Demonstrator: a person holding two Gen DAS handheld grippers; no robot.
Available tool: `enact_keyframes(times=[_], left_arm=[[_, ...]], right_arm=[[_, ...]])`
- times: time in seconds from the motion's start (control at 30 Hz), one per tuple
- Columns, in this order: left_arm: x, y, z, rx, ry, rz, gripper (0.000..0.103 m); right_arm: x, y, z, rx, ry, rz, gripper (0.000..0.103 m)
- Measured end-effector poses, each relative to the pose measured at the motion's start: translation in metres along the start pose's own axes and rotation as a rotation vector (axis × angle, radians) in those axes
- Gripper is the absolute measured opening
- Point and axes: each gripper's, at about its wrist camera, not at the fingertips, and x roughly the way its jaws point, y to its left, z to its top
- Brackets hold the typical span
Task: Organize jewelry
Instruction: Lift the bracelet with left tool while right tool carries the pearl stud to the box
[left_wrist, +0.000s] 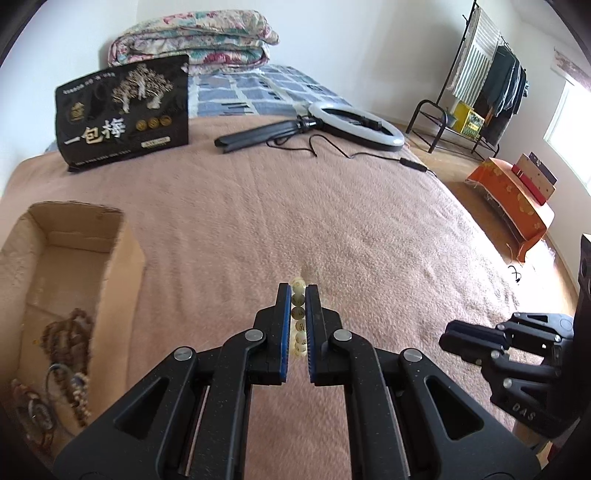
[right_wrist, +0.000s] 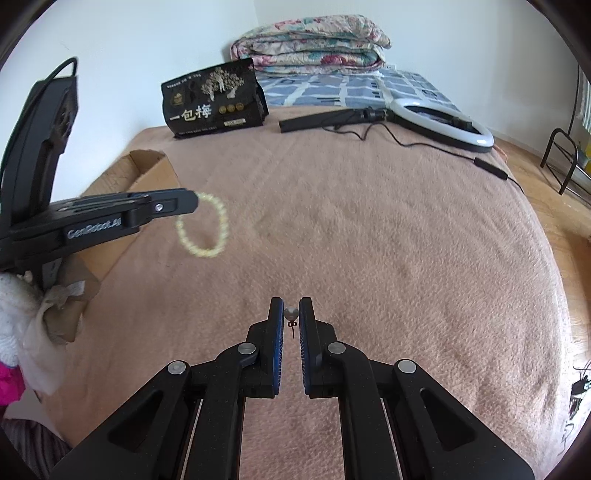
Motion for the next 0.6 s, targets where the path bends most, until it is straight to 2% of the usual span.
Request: enact_keyframes(times=[0.6], left_arm=[[-0.091,0.034,-0.012,-0.028,-0.103,0.033,0.005]], right_arm=[[-0.041,0.040,0.031,-0.062,-0.087,0.019,0.007]])
